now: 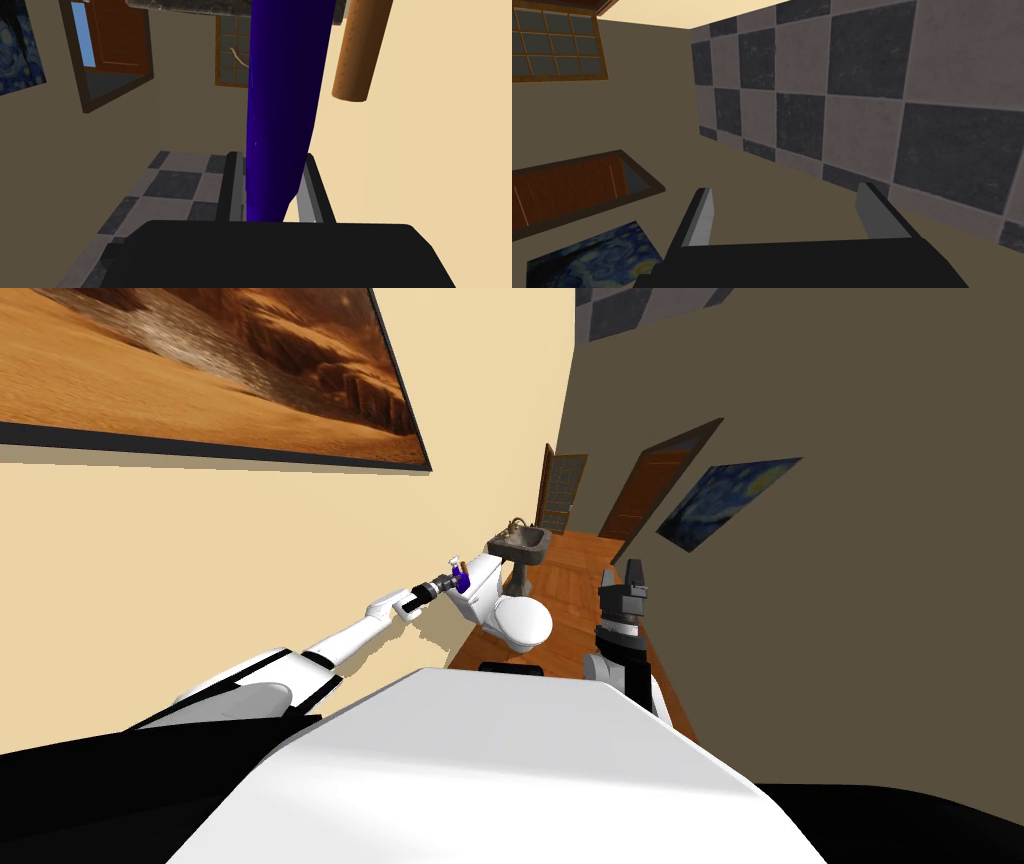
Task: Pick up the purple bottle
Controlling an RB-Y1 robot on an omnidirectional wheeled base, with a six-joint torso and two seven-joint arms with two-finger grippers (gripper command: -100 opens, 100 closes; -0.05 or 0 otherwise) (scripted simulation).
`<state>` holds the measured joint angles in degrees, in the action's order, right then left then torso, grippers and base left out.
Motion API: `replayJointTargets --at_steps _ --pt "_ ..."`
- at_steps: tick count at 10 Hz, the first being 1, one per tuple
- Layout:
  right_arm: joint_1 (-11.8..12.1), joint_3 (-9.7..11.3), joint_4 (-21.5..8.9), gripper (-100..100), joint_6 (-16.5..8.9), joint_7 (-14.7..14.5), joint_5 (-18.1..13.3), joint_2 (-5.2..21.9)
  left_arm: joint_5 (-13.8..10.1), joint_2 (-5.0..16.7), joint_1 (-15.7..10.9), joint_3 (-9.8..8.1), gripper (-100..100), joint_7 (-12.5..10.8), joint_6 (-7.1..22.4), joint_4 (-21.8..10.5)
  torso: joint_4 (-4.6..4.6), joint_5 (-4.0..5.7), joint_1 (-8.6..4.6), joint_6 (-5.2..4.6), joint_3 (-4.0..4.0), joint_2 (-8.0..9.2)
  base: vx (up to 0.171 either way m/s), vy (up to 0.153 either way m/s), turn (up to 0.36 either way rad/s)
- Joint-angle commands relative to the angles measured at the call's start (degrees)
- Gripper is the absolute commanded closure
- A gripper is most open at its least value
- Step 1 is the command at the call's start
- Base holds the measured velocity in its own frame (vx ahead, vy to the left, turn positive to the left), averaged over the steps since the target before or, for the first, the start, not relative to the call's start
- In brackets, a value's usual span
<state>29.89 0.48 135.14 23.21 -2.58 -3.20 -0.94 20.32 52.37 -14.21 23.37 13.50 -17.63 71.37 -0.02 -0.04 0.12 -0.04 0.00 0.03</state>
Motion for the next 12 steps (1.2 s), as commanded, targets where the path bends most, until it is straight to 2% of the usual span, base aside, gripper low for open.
replayJointTargets --at_steps 1,2,3,4,5,6,7,8,9,10,11,12 --pt "0.00 0.00 0.00 0 0.00 0.00 0.00 0.00 0.13 -0.42 2.86 -2.86 100 -0.33 1.85 2.86 0.00 0.00 0.00 0.00 0.00 0.00 -0.037 0.046 -0.258" --pt "-0.02 0.00 0.00 0 0.00 0.00 0.00 0.00 0.13 -0.42 3.66 -3.32 100 -0.33 1.85 2.90 0.02 -0.04 0.10 -0.13 -0.05 0.11 -0.049 0.061 -0.339" --pt "-0.01 0.00 0.00 0 0.00 0.00 0.00 0.01 0.37 -1.28 5.97 -5.78 100 -0.16 3.47 5.23 0.02 -0.07 0.15 -0.15 -0.07 0.14 -0.061 0.067 -0.450" --pt "-0.02 0.00 0.00 0 0.00 0.00 0.00 0.01 0.37 -1.28 7.60 -7.19 100 -0.16 3.47 5.60 0.03 -0.08 0.14 -0.27 -0.09 0.16 -0.049 0.059 -0.272" --pt "-0.01 0.00 0.00 0 0.00 0.00 0.00 0.01 0.37 -1.28 8.21 -7.19 100 -0.16 3.47 5.60 0.03 -0.07 0.17 -0.10 -0.09 0.16 -0.017 0.023 -0.004" --pt "0.00 -0.01 0.00 0 0.00 0.00 0.00 0.00 0.62 -2.14 10.50 -9.76 100 0.01 5.08 8.31 0.00 -0.09 0.17 0.01 -0.05 0.11 -0.033 0.025 -0.293" --pt "-0.01 0.00 0.00 0 0.00 0.00 0.00 0.01 0.62 -2.14 12.32 -11.07 100 0.01 5.08 8.31 0.00 -0.09 0.11 -0.22 -0.05 0.11 -0.044 0.042 -0.267" --pt "-0.01 0.00 0.00 0 0.00 0.00 0.00 0.00 0.86 -3.00 14.74 -13.16 100 0.19 6.69 11.02 -0.01 -0.10 0.16 -0.07 -0.07 0.15 -0.055 0.060 -0.365" --pt "-0.02 0.00 0.00 0 0.00 0.00 0.00 0.01 0.86 -3.00 16.73 -14.94 100 0.19 6.69 11.02 0.01 -0.13 0.22 -0.20 -0.08 0.17 -0.056 0.046 -0.268" --pt "-0.01 0.00 0.00 0 0.00 0.00 0.00 0.01 0.86 -3.00 17.32 -14.95 100 0.19 6.69 11.02 0.00 -0.12 0.24 -0.06 -0.09 0.18 -0.023 0.014 -0.025" --pt "0.00 -0.01 0.00 0 0.00 0.00 0.00 0.00 1.11 -3.86 19.42 -17.42 100 0.36 8.31 13.73 -0.08 -0.15 0.25 0.13 -0.03 0.15 -0.042 0.028 -0.349" --pt "-0.01 0.00 0.00 0 0.00 0.00 0.00 0.01 1.11 -3.86 21.40 -18.82 100 0.36 8.31 13.73 -0.08 -0.16 0.28 -0.05 -0.04 0.16 -0.046 0.033 -0.247"
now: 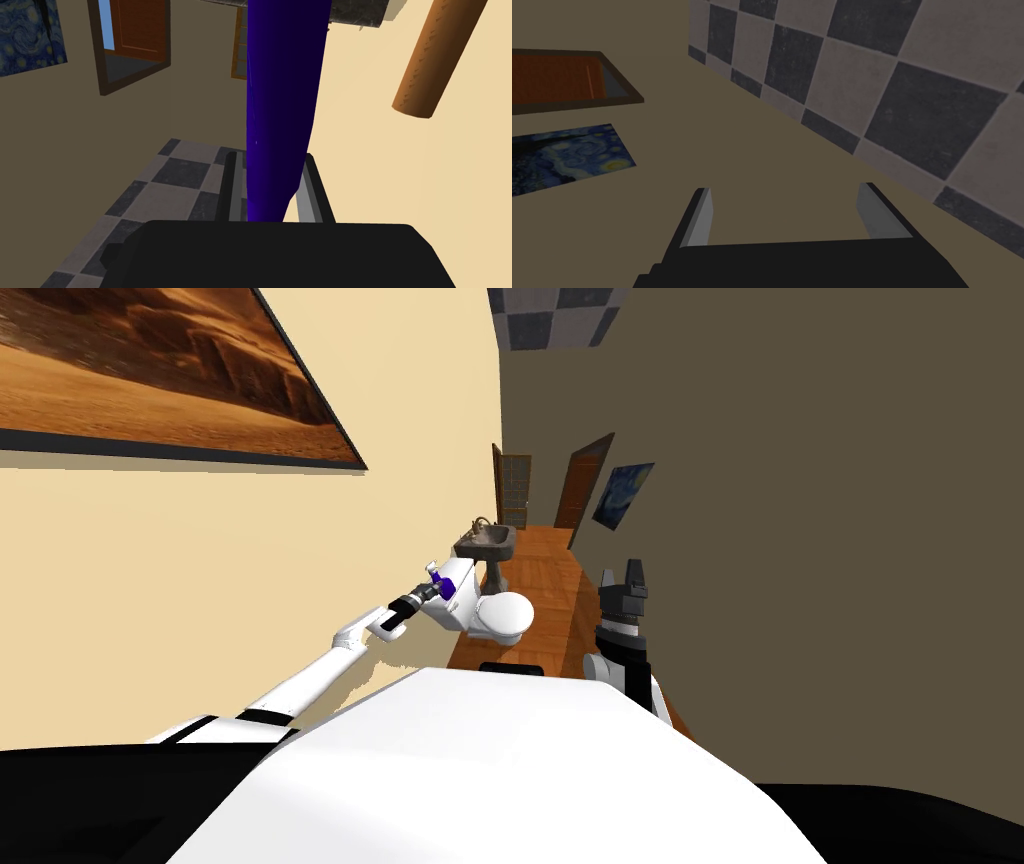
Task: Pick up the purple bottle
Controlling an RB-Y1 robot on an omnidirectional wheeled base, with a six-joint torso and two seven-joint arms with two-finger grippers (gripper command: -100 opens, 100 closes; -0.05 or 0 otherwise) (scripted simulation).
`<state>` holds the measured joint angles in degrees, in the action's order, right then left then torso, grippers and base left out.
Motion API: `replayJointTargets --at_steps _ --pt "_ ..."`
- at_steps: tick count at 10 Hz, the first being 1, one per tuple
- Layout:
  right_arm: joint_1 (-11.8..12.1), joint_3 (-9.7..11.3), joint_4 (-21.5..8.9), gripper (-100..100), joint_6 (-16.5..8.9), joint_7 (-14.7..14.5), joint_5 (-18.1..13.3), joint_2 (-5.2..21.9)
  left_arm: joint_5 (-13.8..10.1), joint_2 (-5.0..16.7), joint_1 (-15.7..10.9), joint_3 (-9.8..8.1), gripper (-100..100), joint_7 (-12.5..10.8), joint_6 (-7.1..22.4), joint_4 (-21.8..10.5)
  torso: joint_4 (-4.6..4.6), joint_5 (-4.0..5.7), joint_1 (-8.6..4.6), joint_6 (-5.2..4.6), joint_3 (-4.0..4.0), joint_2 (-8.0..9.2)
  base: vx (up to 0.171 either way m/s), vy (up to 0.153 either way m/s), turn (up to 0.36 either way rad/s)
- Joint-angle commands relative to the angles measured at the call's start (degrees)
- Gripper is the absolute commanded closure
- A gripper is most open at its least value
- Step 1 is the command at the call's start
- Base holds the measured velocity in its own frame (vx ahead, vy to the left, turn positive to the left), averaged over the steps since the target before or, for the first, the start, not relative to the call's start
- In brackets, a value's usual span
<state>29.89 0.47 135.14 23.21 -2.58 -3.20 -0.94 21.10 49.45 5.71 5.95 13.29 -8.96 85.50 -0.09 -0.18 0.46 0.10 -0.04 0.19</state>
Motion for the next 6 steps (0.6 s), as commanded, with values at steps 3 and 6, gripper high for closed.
replayJointTargets --at_steps 3,6 --pt "-0.01 0.00 0.00 0 0.00 0.00 0.00 0.00 0.57 -1.79 5.52 -5.28 100 0.74 1.25 2.31 -0.05 -0.05 0.01 -0.09 0.02 0.02 -0.046 0.025 -0.196" --pt "-0.01 0.00 0.00 0 0.00 0.00 0.00 0.00 0.82 -2.65 10.50 -9.16 100 0.91 2.86 5.02 -0.06 -0.02 0.01 -0.02 0.05 -0.03 -0.040 0.024 -0.203"
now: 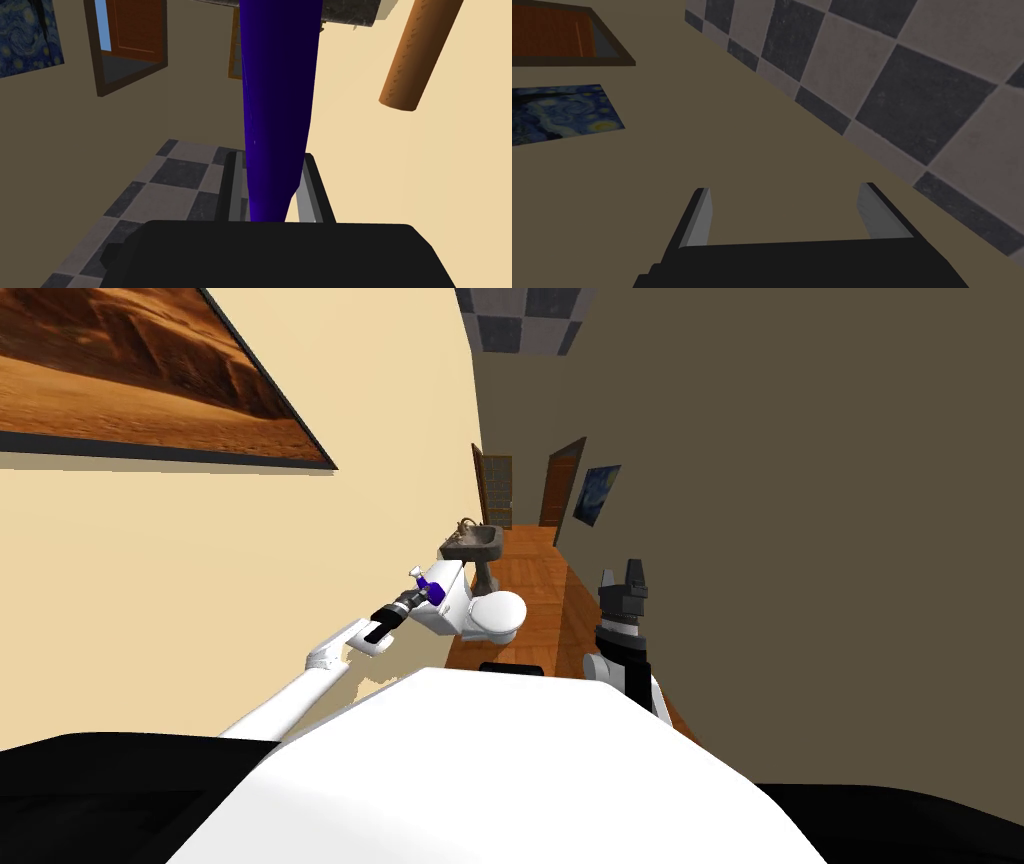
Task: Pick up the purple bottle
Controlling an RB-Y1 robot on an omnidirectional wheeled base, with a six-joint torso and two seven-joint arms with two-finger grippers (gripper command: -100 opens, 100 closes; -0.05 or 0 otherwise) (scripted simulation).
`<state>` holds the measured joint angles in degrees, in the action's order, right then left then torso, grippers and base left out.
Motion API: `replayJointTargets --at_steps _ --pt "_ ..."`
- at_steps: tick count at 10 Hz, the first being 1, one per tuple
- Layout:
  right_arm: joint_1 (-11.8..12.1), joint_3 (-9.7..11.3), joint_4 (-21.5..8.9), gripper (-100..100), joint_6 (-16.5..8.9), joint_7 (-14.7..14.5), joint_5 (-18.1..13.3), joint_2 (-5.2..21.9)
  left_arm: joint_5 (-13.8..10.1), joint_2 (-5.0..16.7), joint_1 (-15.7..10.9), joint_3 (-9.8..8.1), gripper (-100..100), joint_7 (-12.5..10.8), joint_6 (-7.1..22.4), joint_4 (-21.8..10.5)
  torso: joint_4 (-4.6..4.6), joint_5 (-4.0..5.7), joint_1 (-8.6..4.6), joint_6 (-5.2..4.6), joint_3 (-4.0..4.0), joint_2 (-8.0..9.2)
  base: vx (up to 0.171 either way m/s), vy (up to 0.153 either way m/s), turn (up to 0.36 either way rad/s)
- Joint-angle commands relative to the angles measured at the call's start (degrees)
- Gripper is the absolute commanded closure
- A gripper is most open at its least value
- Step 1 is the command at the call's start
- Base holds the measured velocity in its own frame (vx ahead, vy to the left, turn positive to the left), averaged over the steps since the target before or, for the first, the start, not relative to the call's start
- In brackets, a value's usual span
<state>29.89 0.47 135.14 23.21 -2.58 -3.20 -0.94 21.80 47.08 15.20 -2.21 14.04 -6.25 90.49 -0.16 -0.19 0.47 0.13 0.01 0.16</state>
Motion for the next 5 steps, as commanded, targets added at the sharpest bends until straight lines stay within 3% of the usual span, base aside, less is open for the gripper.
replayJointTargets --at_steps 1,2,3,4,5 --pt "0.00 0.00 0.00 0 0.00 0.00 0.00 0.00 0.37 -1.14 2.86 -2.86 100 0.34 1.76 2.74 0.00 0.00 0.00 0.00 0.00 0.00 -0.071 0.041 -0.400" --pt "-0.01 0.00 0.00 0 0.00 0.00 0.00 0.00 0.37 -1.14 4.69 -4.53 100 0.34 1.76 2.74 0.02 0.01 -0.01 -0.09 -0.03 0.04 -0.067 0.036 -0.232" --pt "0.00 0.00 0.00 0 0.00 0.00 0.00 0.00 0.37 -1.14 6.12 -4.87 100 0.34 1.76 2.74 0.01 0.02 0.02 0.10 -0.04 0.08 -0.022 0.014 0.010" --pt "0.01 -0.01 0.00 0 0.00 0.00 0.00 0.00 0.61 -2.01 8.41 -7.22 100 0.51 3.37 5.45 -0.03 0.01 0.02 0.20 0.01 0.00 -0.042 0.013 -0.327" --pt "0.00 0.00 0.00 0 0.00 0.00 0.00 0.00 0.61 -2.01 10.35 -8.75 100 0.51 3.37 5.45 0.00 0.05 -0.02 -0.02 0.02 -0.03 -0.052 0.028 -0.289"
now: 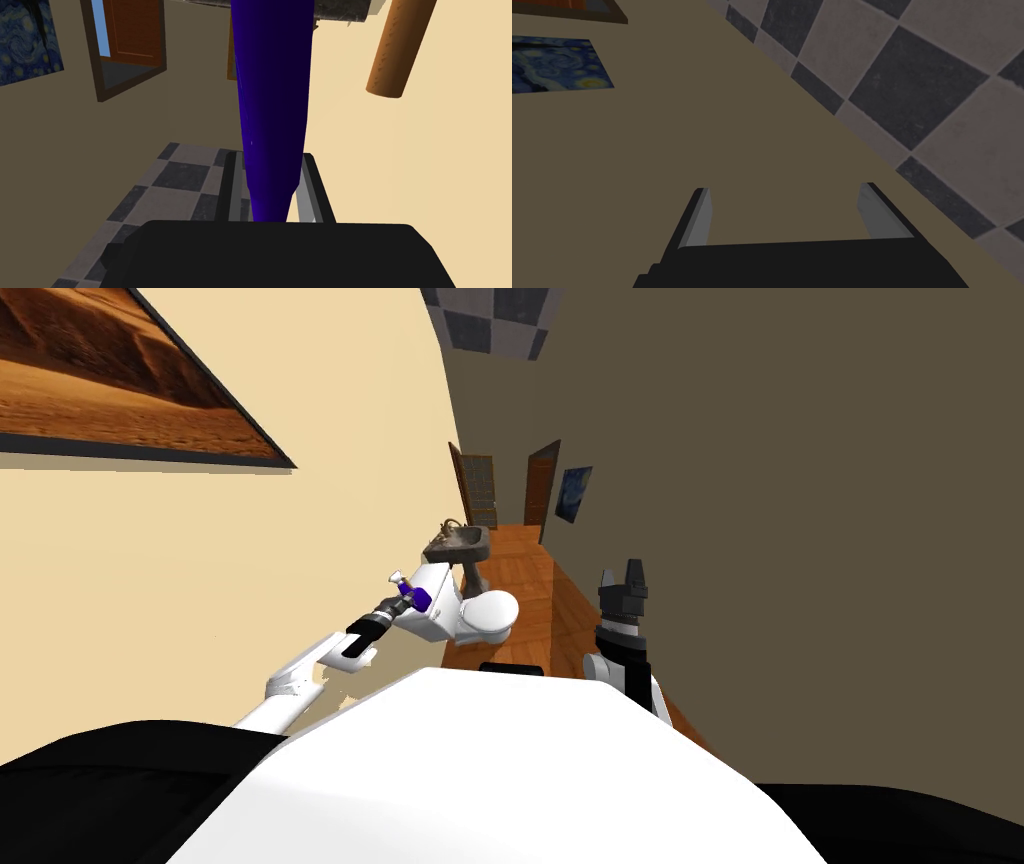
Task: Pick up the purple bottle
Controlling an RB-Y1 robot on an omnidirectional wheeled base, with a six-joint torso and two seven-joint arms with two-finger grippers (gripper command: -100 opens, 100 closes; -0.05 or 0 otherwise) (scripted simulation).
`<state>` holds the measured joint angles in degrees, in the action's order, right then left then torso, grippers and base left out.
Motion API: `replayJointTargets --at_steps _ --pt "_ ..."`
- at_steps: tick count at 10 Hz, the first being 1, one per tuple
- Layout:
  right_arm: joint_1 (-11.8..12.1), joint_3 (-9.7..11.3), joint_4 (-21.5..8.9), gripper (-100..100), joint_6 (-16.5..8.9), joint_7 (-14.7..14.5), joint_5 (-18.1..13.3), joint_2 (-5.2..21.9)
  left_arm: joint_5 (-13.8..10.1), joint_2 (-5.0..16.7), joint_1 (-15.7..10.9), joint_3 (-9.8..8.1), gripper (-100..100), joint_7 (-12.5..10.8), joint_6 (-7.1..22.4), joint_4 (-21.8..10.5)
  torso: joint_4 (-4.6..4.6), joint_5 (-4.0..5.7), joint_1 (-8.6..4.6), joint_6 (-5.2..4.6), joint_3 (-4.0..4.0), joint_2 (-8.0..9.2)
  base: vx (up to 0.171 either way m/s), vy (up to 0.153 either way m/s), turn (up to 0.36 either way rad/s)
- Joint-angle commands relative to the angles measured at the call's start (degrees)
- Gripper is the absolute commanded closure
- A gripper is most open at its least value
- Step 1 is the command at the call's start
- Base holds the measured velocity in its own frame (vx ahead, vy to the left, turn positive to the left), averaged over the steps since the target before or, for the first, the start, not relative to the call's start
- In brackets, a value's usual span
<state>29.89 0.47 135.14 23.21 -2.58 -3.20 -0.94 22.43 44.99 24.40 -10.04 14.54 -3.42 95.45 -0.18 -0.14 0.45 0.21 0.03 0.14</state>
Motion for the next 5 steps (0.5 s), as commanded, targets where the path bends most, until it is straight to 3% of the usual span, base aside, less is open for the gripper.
replayJointTargets --at_steps 1,2,3,4,5 --pt "0.00 0.00 0.00 0 0.00 0.00 0.00 0.00 0.24 -0.78 2.86 -2.86 100 0.18 2.16 2.86 0.00 0.00 0.00 0.00 0.00 0.00 -0.072 0.024 -0.316" --pt "-0.01 0.00 0.00 0 0.00 0.00 0.00 0.00 0.24 -0.78 4.49 -4.51 100 0.18 2.16 3.19 0.03 0.04 -0.04 -0.07 -0.03 0.05 -0.066 0.015 -0.257" --pt "0.00 0.00 0.00 0 0.00 0.00 0.00 0.00 0.24 -0.78 6.03 -4.79 100 0.18 2.16 3.19 0.03 0.08 -0.08 0.01 -0.04 0.05 -0.028 0.010 -0.032" --pt "0.01 0.00 0.00 0 0.00 0.00 0.00 0.00 0.14 -0.56 4.81 -4.25 100 0.06 2.10 3.03 -0.01 0.06 -0.05 0.14 0.01 -0.01 -0.010 0.004 0.024" --pt "0.01 -0.01 0.00 0 0.00 0.00 0.00 0.00 0.14 -0.57 4.99 -4.34 0 0.06 2.12 2.94 -0.01 0.07 -0.09 0.05 0.06 -0.11 0.000 0.000 0.000"
